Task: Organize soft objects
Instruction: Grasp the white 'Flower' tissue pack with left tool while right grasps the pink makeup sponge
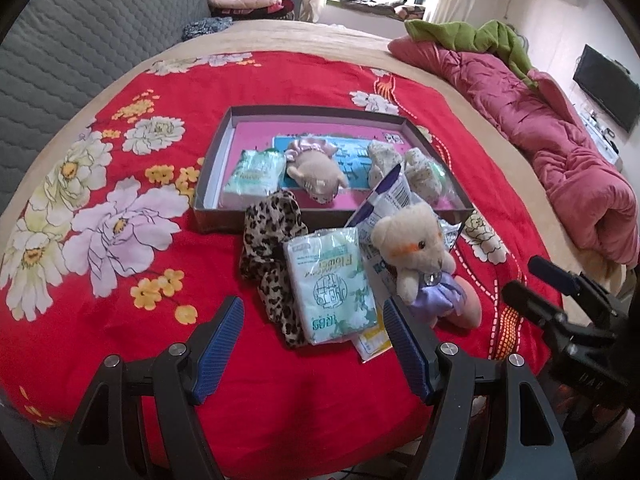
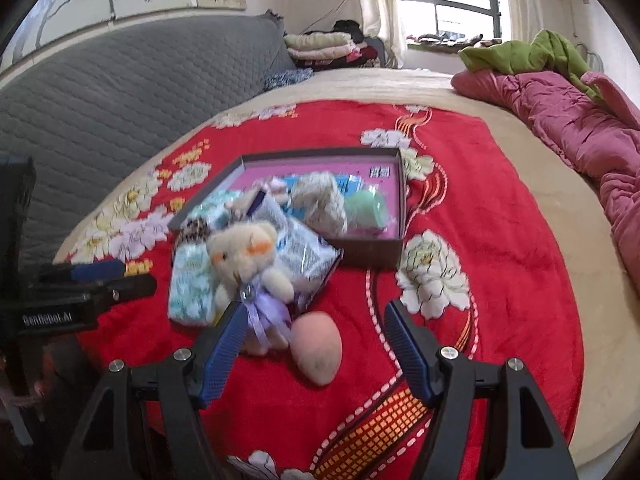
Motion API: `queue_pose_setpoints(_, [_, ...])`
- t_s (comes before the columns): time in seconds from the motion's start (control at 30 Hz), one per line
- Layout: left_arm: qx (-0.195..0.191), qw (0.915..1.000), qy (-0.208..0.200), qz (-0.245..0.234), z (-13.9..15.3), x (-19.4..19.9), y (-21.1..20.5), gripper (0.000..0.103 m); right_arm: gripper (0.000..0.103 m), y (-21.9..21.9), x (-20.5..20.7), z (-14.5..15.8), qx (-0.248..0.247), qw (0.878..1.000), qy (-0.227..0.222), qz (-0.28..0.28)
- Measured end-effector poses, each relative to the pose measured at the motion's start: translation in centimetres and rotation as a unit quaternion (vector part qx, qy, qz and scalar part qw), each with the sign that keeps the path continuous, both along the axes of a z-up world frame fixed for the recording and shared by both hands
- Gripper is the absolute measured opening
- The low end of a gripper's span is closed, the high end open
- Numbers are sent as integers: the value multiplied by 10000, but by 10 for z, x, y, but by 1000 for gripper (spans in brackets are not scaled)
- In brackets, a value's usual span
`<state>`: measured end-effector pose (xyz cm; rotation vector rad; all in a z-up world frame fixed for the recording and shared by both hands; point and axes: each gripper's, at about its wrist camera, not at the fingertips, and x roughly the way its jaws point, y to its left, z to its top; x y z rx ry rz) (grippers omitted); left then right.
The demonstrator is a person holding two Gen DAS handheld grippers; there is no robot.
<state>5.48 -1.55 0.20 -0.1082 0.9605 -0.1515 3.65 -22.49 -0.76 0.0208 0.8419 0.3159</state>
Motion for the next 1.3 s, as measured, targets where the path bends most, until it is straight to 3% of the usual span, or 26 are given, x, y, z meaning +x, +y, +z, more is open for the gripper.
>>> queue_pose_setpoints(0.27, [24,9999,157,26,-14,7,-6,74,70,12,2,-39,-525,9977,350,237])
queue_pose_setpoints(0.47, [-9,9993,347,104,-26,16,-12,74,70,20,6,-53,-924,9950,229,296])
queue_pose_setpoints(0.53, [22,9991,391,177,-31,20,-14,74,65,21,8,-55,-981,9945,186,317])
queue_pose_setpoints(0.87, [309,9974,541,348,-46,43,-29,74,55,13,15,-54,-685,9969,38,376])
queue_pose_setpoints(1.03, [460,9957,647,476,-54,52,-34,74,35,15,15,-52,-542,9970,-58,551])
queue_pose_setpoints(1.1, [445,9951,680,558,-56,55,-33,74,35,14,14,-50,-483,9972,-80,561])
queue_pose_setpoints(1.23, [447,9946,727,598,-60,59,-31,58,34,9,18,-52,-305,9982,23,515])
queue_pose_setpoints(1.3, [380,9951,717,572,-60,58,-30,56,34,8,19,-53,-278,9982,77,518])
